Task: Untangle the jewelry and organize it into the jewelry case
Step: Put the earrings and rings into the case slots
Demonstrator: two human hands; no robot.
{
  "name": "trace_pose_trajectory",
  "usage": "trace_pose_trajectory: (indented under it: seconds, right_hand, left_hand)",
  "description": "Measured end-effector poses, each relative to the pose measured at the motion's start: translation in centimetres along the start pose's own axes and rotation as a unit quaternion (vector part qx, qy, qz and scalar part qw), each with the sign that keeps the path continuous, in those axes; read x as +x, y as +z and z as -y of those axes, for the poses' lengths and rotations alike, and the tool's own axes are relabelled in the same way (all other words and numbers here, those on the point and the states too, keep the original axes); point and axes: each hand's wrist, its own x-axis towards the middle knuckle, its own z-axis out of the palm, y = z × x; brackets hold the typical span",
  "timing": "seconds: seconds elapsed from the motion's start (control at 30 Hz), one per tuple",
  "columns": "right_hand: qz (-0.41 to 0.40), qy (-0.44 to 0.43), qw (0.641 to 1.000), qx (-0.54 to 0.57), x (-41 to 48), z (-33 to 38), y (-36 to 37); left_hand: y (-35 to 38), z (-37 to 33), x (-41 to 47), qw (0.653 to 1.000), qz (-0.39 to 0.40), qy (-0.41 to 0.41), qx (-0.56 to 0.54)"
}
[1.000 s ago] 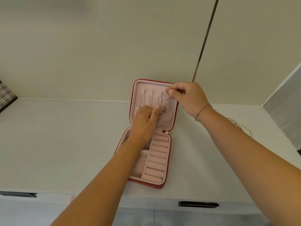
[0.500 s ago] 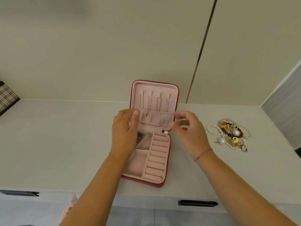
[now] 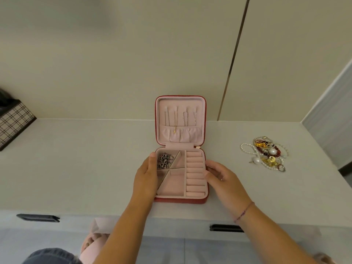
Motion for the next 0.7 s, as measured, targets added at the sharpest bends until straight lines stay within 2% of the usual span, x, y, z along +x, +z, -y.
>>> trace_pose_trajectory:
  seconds: [0.1,0.27,0.53,0.63,0.7]
  right_hand:
    - [0.0,0.013,1.0,0.019,-0.4,0.3,-1.2]
    - [-0.004,0.033,0.999,-0.01,-0.8,-0.3,-3.9]
    - [0.023,0.03,0.999,-0.024,-1.0,-1.0,-7.6]
    - [0.033,-0.007,0.994,-0.102,-0.3,-1.4,-9.1]
    - [-0.033,-0.042,0.98,-0.19,0.7,-1.8,-10.8]
  left_hand:
    - [1.3,0.1,-0.7,0.999,0.022,0.013,-0.022]
    - [3.5,-0.3,-1.6,0.997,0.069,0.01,-0.024]
    - [4.7,-0.2,-1.7,0.982,0.186,0.011,0.018]
    - [3.9,-0.4,-1.3,0.974,0.225,0.023,0.023]
    - [3.4,-0.1,-0.7,0.968,0.248,0.02,0.021]
